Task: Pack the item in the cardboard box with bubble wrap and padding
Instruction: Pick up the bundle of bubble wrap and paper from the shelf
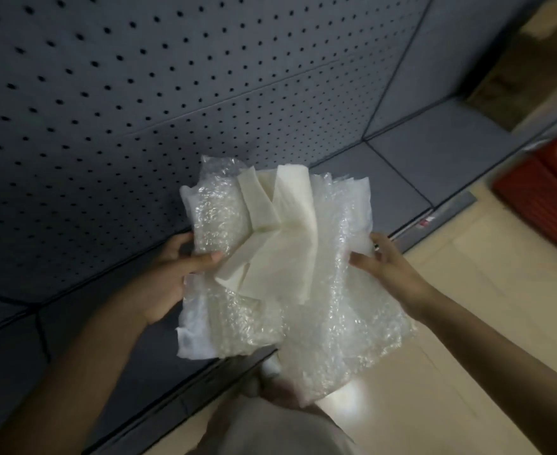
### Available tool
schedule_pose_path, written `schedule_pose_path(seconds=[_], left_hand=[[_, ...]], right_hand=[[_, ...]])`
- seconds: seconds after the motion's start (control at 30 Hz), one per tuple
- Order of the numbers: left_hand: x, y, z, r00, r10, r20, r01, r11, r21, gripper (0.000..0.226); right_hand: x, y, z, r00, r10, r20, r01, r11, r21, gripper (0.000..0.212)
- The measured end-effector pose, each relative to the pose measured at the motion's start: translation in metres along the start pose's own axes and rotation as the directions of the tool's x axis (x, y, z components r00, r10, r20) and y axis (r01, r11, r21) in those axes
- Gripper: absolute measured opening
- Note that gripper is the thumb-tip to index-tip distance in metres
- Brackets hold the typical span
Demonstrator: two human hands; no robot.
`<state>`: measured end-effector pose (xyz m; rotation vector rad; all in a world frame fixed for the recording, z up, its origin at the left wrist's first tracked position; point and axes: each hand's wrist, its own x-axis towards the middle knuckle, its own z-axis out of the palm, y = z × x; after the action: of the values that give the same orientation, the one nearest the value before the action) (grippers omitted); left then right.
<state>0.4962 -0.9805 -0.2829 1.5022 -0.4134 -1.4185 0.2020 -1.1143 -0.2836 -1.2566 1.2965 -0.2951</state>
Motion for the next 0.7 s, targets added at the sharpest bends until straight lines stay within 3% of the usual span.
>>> schedule_pose_path(seconds=[0.2,0.43,0.53,0.7], left_hand=[[0.022,0.010,0.059,0.974,-0.036,0.224,0.007,0.992,0.127,0.057],[0.018,-0.001,0.127,0.896,-0.153,0.417,0.019,0.952,0.307,0.048],[0.011,-0.012,0.159,0.845,-0.226,0.484,0.021,0.919,0.393,0.072],[0.000,-0.037,0.226,0.789,-0.301,0.535,-0.015,0.862,0.508,0.051]], right_hand=[[-0.060,0.038,-0.032,0.972,0.025,-0.234,0.004,0.992,0.122,0.054],[-0.137,0.103,-0.036,0.892,0.146,-0.427,-0.011,0.953,0.302,0.067],[-0.171,0.127,-0.040,0.853,0.196,-0.484,-0.018,0.938,0.346,0.068],[-0.216,0.174,-0.057,0.770,0.290,-0.568,-0.007,0.894,0.447,0.075]])
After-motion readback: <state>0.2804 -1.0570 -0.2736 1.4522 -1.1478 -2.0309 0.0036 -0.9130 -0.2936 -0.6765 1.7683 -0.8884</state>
